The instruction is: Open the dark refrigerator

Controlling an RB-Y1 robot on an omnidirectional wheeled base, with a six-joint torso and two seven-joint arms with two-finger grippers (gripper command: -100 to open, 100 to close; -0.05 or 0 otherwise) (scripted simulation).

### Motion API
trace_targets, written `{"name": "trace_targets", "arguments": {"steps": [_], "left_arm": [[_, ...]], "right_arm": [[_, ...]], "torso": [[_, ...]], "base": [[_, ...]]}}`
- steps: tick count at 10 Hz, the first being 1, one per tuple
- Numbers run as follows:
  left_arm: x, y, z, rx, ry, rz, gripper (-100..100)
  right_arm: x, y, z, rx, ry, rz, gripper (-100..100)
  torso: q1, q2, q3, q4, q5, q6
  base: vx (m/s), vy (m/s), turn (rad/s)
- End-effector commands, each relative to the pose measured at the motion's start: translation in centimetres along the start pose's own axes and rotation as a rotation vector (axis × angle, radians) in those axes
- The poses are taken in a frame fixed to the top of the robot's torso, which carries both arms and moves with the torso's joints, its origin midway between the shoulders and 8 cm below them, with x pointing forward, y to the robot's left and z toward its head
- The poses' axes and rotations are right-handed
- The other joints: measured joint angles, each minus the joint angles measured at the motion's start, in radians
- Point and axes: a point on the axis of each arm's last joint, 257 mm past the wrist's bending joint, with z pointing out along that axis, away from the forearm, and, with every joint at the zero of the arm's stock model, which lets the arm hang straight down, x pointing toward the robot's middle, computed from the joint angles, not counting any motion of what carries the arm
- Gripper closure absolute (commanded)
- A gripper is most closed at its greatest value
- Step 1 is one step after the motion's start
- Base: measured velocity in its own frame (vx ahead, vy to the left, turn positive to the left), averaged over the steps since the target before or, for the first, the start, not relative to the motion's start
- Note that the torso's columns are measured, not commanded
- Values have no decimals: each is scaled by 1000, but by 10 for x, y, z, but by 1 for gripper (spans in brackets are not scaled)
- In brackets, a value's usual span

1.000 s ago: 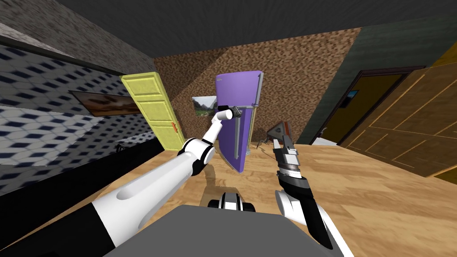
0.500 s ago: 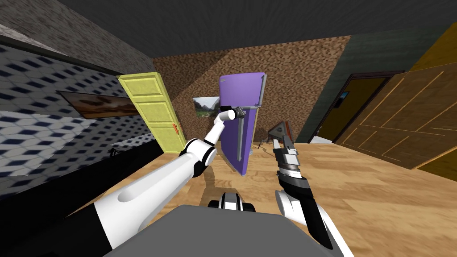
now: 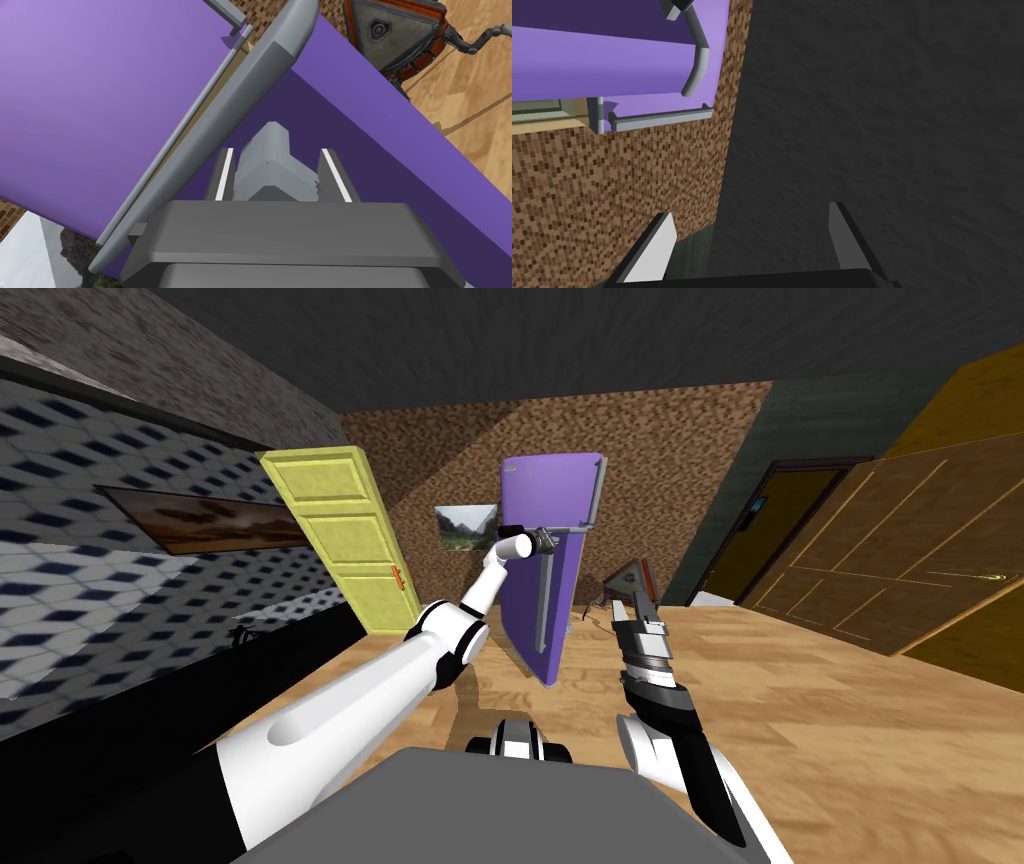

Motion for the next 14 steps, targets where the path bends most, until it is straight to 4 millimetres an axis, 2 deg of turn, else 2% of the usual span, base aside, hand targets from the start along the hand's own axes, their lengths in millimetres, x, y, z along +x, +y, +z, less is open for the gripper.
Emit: {"name": "trace_targets", "arguments": {"steps": [1,2,3,4,5,11,12,13,14], "left_arm": [[3,10,1,-19,9,-5,100],[13,19,3,-38,29,-7,100],[15,-6,4,-1,12,4,-100],[13,-15,5,9,0,5,-100],[13,-15,5,8,-2,5,-100],[10,-57,6,48,-60,10,-100],[10,-62,6,51,-68,10,-100],[11,-58,7,48,-62,10,-100],[11,-58,7,48,-63,10,0]], "right_arm": [[0,0,0,0,0,0,0],[0,0,0,0,0,0,0],[0,0,0,0,0,0,0],[0,0,0,0,0,0,0],[0,0,0,0,0,0,0],[0,0,0,0,0,0,0],[0,0,0,0,0,0,0],[0,0,0,0,0,0,0],[0,0,0,0,0,0,0]], "torso": [[0,0,0,0,-1,2],[0,0,-1,0,0,1],[2,2,1,-1,-1,2],[-6,6,4,2,-3,4],[-13,9,7,5,-5,5],[2,17,12,9,0,4],[1,16,11,9,0,4],[-1,15,10,8,-1,5],[-3,14,10,8,-2,5]], "base": [[1,239,-53],[-34,275,-46],[-49,164,-207],[-17,29,-183],[8,-30,-28],[-12,19,-122],[-10,35,-135],[-5,17,-27],[0,0,0]]}}
